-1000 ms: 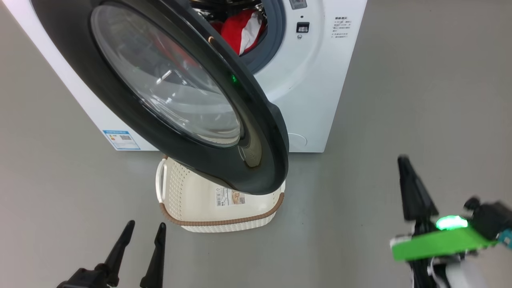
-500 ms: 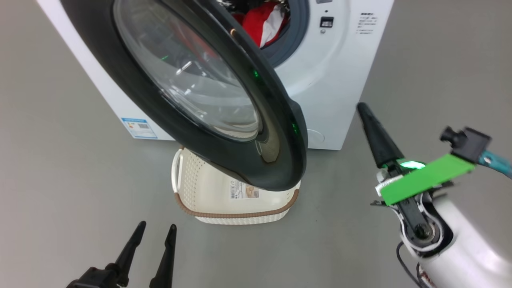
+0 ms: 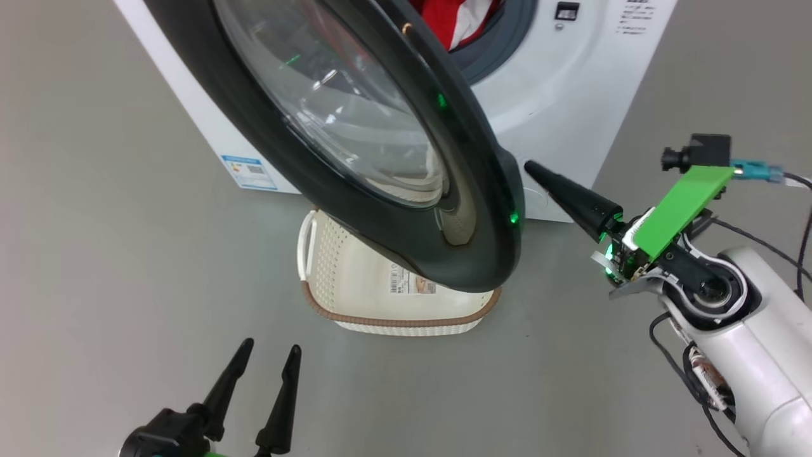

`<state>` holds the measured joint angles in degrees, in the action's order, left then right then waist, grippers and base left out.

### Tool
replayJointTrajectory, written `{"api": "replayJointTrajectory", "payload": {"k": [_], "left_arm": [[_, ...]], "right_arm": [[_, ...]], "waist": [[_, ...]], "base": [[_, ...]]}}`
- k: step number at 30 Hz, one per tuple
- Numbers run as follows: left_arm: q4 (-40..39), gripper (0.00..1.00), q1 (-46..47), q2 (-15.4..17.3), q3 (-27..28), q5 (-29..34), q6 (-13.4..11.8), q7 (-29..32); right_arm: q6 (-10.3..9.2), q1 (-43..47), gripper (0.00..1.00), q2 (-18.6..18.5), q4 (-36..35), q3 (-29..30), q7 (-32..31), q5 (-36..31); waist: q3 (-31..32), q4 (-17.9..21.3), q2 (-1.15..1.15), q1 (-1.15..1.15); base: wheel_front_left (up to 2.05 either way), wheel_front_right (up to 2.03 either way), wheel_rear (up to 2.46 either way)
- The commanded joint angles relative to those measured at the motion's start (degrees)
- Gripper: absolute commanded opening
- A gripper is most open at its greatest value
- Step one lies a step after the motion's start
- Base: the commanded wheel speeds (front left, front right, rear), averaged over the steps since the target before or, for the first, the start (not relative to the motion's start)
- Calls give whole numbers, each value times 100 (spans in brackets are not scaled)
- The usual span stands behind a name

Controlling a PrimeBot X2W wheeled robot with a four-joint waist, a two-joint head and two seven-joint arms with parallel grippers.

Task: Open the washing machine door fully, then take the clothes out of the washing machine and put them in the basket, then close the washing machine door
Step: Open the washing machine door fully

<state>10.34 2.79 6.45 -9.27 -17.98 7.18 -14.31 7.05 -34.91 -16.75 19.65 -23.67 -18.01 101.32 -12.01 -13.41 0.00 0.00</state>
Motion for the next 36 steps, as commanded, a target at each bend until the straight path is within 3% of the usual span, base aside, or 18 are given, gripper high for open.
{"api": "replayJointTrajectory", "payload": {"k": [1, 7, 19, 36], "left_arm": [[-91, 100, 172, 84, 148, -44, 31, -69], [-52, 100, 178, 49, 44, -71, 31, -69], [21, 100, 105, -24, -67, -60, 31, -69], [-1, 100, -170, -163, 293, 166, 31, -69]], "right_arm": [[44, -194, 0, 43, 14, 8, -340, 168], [44, -370, 0, 116, 344, 74, -977, 239], [44, -7, 0, 316, 328, 27, -1387, -125], [44, 677, 0, 1080, 107, -79, -1730, -441]], "waist": [[-48, -82, 0, 0], [-51, -185, 0, 0], [184, -440, 0, 0], [613, -1075, 0, 0]], "base": [[0, 0, 0], [0, 0, 0], [0, 0, 0], [0, 0, 0]]}}
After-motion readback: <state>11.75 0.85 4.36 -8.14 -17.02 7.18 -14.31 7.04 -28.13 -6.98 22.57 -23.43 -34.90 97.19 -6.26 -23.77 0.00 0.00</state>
